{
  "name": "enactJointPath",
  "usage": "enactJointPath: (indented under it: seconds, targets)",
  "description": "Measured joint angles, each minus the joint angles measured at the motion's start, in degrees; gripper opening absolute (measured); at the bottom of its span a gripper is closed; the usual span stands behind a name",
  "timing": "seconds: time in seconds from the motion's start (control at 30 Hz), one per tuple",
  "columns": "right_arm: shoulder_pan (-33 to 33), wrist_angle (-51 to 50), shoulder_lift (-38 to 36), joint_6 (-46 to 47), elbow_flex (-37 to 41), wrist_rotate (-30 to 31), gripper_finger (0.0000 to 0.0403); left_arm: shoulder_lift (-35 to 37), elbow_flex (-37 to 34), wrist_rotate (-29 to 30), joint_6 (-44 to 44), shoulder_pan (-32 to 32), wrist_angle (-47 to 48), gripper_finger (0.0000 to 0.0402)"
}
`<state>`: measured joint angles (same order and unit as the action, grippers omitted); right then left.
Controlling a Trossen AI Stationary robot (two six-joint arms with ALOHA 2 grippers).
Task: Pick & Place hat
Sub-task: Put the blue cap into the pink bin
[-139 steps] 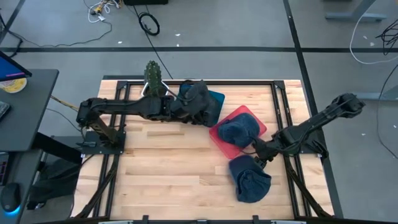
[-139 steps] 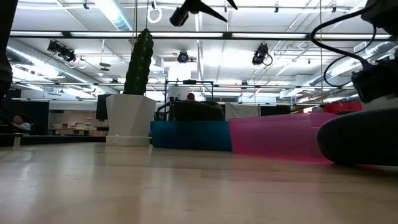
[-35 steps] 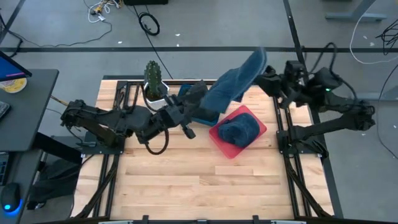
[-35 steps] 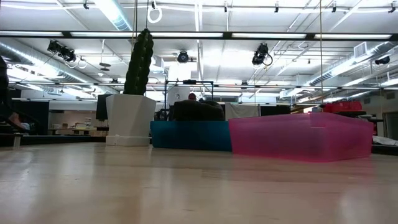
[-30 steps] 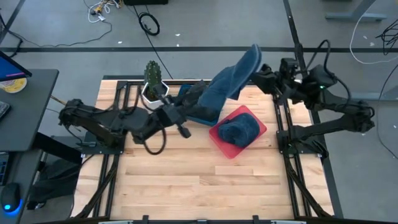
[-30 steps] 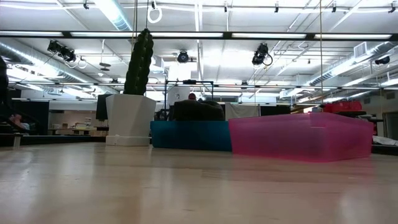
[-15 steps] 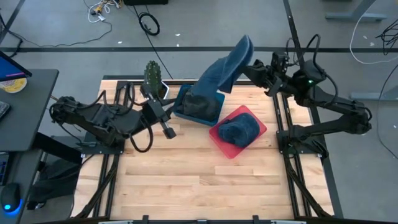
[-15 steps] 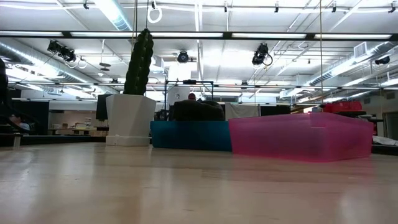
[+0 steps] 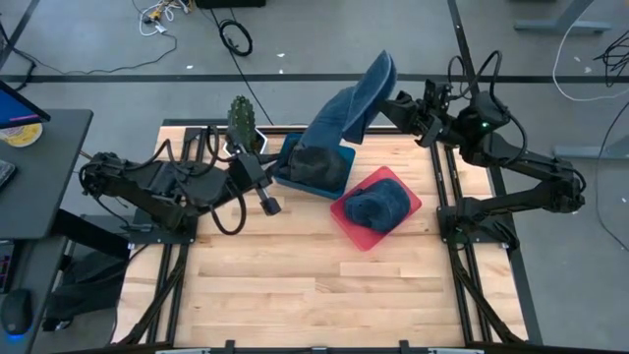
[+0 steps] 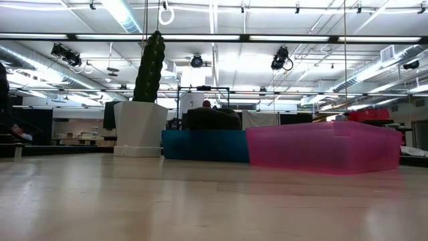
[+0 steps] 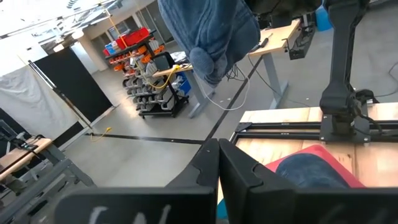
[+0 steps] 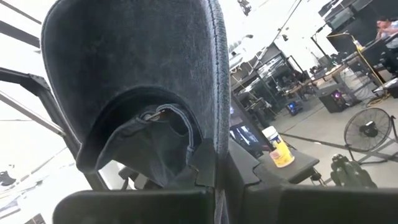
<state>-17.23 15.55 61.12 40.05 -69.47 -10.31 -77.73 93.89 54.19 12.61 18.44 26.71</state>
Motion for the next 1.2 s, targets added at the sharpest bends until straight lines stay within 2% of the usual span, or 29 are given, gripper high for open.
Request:
enactJointPath:
  seconds: [0.23,0.43,0.6,0.77,0.9,1.03,1.2]
  targets:
    - [0.0,-0.1,0.0,0.0,0.0,-0.7,0.0007,0.0,0.0,-0.4,0.1,0.0,-0.7,0.005]
    - [0.0,-0.2,0.0,0.0,0.0,-0.6,0.0007,0.0,0.0,-3.0,3.4,0.0,-8.2,0.012]
    - [0.0,-0.2,0.0,0.0,0.0,0.3,0.0007,-0.6,0.0,-9.2,8.5,-0.9,-16.3,0.0184]
    - [0.0,-0.2,0.0,0.0,0.0,0.2,0.0007,-2.3,0.0,-11.6,8.7,-3.5,-18.2,0.0226]
    - [0.0,0.0,0.0,1.1,0.0,-0.6,0.0008,-3.8,0.0,-11.7,6.2,-5.8,-21.1,0.0238]
    - [0.0,0.2,0.0,1.4,-0.1,-1.2,0.0008,-3.9,0.0,-14.7,4.5,-7.7,-24.3,0.0236]
    - [0.0,0.2,0.0,1.5,-0.1,-1.3,0.0008,-4.1,0.0,-14.9,4.5,-8.2,-26.6,0.0233]
